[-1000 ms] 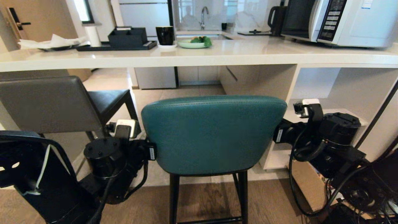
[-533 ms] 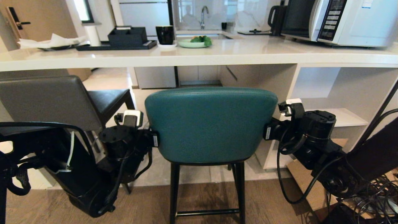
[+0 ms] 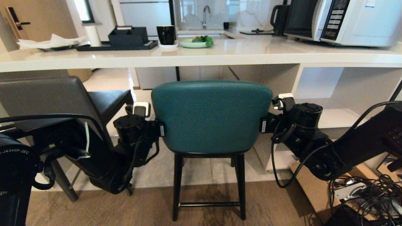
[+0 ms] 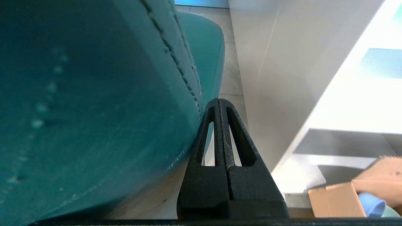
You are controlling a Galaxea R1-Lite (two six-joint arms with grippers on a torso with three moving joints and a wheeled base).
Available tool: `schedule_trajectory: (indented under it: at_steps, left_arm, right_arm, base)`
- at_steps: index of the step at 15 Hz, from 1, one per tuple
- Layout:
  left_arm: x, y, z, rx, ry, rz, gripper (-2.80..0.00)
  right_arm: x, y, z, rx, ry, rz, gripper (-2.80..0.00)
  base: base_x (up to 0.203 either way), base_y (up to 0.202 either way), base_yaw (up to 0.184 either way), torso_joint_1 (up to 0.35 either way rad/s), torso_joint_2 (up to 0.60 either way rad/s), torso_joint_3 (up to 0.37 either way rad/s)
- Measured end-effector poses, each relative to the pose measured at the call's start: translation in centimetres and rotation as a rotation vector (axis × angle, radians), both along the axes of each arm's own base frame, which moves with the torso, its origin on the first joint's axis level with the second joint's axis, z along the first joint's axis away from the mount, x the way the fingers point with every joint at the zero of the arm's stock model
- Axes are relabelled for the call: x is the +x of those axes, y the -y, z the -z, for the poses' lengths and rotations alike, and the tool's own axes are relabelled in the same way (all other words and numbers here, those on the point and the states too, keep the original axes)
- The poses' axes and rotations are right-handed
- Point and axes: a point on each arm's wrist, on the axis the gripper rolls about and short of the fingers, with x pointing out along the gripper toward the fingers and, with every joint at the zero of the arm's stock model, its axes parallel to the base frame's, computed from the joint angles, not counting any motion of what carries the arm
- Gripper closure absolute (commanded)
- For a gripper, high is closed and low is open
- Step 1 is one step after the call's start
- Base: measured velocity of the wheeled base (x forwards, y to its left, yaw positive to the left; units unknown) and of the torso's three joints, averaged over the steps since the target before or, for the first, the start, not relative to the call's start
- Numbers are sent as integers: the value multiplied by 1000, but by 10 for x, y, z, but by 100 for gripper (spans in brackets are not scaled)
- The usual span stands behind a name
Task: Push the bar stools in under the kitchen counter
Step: Push the blue chair back under the dining table
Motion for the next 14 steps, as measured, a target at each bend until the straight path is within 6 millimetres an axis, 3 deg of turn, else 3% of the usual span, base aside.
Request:
schedule_trajectory:
  at_steps: [8,14]
  left_arm:
    - [47,-5,2,-16,46,-10,0]
    - [39,-9,1,-11,45,1,0]
  right_arm:
    - [52,-22,2,-8,25,0,0]
    - [52,-23,2,-8,22,5,0]
  base:
    - [0,0,0,0,0,0]
    - [0,0,0,0,0,0]
